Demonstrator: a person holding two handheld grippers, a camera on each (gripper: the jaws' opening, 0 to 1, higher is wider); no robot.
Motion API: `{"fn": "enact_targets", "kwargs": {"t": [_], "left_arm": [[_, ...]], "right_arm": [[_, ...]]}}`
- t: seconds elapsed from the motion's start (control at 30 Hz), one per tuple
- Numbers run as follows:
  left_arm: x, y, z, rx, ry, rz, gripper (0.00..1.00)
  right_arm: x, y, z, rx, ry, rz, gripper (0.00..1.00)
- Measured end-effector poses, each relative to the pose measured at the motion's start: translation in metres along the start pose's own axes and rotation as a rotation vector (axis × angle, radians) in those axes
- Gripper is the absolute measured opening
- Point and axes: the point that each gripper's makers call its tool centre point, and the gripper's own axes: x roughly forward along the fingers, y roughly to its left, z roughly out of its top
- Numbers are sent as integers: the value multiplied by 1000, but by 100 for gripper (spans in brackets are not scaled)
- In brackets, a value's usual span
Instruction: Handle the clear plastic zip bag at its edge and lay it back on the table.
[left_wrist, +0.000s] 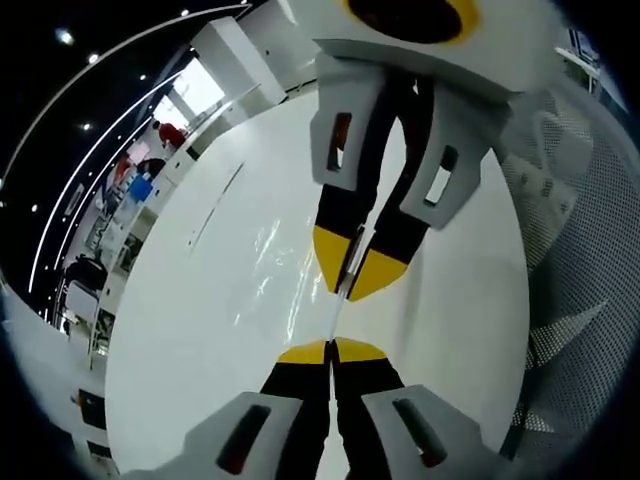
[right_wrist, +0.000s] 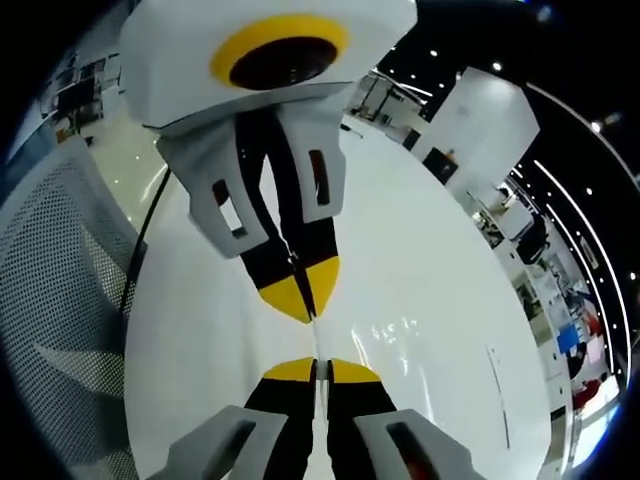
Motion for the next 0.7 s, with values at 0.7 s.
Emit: {"fn": "enact_targets", "kwargs": {"t": [0.7], "left_arm": [[0, 0, -4, -6, 11, -2, 0]], "right_arm": [[-3, 0, -5, -4, 10, 4, 0]]}}
